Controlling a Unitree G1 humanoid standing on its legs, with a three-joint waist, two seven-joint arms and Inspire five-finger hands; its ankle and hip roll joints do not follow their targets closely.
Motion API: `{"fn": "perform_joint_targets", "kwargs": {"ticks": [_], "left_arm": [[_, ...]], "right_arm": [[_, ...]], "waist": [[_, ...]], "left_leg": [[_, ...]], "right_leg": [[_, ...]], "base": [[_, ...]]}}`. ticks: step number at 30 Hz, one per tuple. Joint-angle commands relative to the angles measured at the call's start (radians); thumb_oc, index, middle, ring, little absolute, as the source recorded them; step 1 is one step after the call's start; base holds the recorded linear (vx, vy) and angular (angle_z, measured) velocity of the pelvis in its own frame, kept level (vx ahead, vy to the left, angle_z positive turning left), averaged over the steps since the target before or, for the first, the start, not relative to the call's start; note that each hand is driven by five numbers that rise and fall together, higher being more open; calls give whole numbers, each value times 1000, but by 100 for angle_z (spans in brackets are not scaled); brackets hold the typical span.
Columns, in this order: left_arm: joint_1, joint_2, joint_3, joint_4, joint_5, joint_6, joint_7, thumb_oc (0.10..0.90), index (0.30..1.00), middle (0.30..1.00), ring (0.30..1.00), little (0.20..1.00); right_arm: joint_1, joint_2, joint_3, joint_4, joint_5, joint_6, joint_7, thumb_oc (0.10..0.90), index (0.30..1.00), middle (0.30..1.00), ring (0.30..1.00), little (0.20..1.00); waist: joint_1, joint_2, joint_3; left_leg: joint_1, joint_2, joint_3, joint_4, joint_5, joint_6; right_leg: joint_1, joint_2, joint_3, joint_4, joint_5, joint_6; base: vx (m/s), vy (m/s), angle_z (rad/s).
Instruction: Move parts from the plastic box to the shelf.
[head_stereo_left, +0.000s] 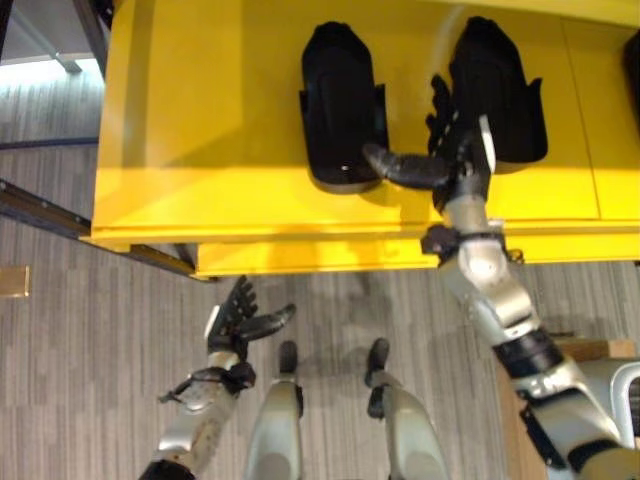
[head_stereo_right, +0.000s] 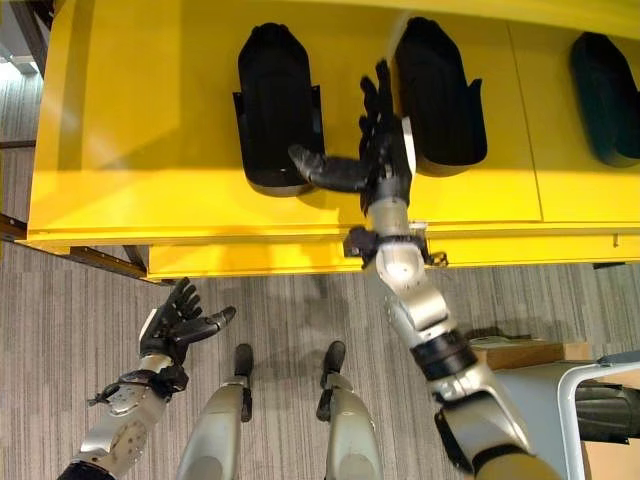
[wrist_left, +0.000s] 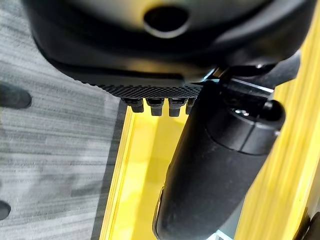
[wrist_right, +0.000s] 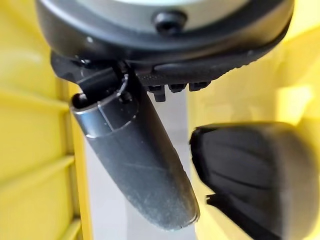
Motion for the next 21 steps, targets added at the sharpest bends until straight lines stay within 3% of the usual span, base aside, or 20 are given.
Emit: {"fn": "perform_joint_targets", "kwargs": {"ticks": [1,8,21], "left_arm": [[36,14,-15,-61,40,-55,-14,900,1000,1000,1000,1000],[53,3,-2,-60,54,-59,-15,900,1000,1000,1000,1000],[56,1,-5,-72,55,-66,-12,900,1000,1000,1000,1000]], "right_arm": [[-70,-15,-45,-125,12,-127,51,900,1000,1000,1000,1000],[-12,10,-36,-173,20,-136,77,900,1000,1000,1000,1000],[-63,36,-14,-119,25,-132,59,900,1000,1000,1000,1000]], "waist": [[-2,17,-103],[-2,29,-93],[4,39,-78]], "left_leg": [[103,68,-15,-102,-4,-16],[105,69,-12,-104,2,-18],[97,75,-9,-110,11,-22]], "right_leg": [[-2,-109,22,133,-63,95],[-8,-112,30,138,-66,96],[-28,-115,31,150,-67,94]], "base": [[0,0,0],[0,0,0],[0,0,0]]}}
